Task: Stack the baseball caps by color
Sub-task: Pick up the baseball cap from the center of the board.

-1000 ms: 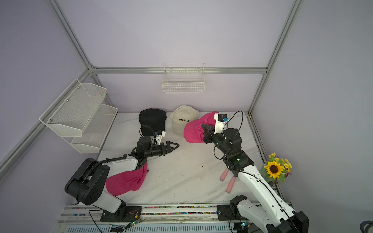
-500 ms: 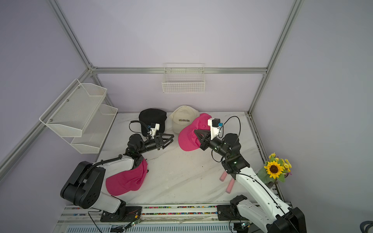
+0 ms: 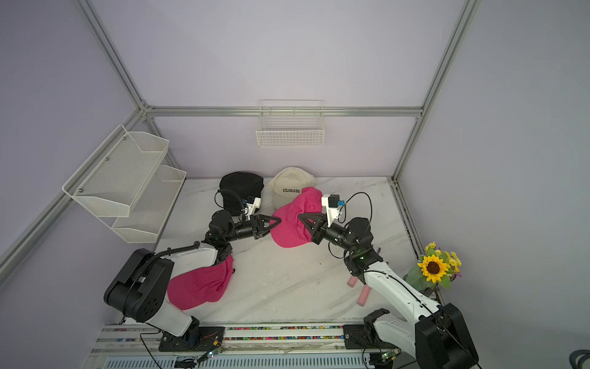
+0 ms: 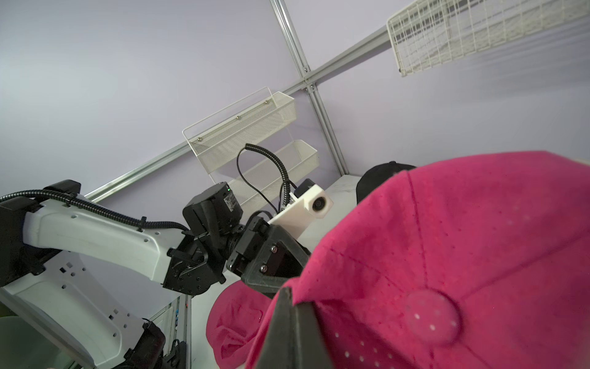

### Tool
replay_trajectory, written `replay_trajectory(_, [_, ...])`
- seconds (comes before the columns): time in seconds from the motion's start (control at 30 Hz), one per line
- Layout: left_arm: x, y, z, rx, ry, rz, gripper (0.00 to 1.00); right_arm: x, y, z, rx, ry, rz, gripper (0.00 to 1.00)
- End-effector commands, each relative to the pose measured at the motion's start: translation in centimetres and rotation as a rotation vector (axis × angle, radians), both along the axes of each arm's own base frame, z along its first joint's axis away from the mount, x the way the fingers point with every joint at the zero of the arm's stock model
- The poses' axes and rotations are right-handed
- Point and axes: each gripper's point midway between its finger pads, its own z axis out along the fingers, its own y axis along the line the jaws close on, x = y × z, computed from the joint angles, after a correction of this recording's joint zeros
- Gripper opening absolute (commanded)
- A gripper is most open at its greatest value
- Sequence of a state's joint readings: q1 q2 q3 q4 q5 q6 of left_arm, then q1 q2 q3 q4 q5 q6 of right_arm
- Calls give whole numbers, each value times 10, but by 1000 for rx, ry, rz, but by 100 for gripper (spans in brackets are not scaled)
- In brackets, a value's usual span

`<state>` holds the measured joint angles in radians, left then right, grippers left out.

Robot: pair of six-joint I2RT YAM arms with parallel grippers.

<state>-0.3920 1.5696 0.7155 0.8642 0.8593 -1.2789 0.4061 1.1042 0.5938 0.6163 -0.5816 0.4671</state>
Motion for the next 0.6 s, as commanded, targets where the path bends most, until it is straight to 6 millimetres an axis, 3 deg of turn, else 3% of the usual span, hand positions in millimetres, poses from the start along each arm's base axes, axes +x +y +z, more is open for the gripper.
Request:
replay_trajectory(0.0, [-1, 17, 28, -38, -115, 44, 0, 13, -28, 26, 55, -34, -199, 41])
replay_trajectory(0.03, [-1, 22, 30, -35, -131, 56, 0, 20, -42, 25, 60, -9, -286, 72])
replay_trajectory(0.07, [-2, 25, 31, -30, -142, 60, 0, 23, -53, 25, 58, 5, -333, 92])
replay_trajectory(0.1, [-3, 27, 34, -23, -160, 57, 0, 25, -62, 24, 56, 23, -354, 97])
replay_trajectory(0.4, [-16, 25, 65, -31, -272, -21, 0, 42, -88, -10, 83, 213, -353, 97])
replay_trajectory(0.57, [-23, 24, 74, -55, -301, -49, 0, 31, -90, -20, 160, 261, -252, 97])
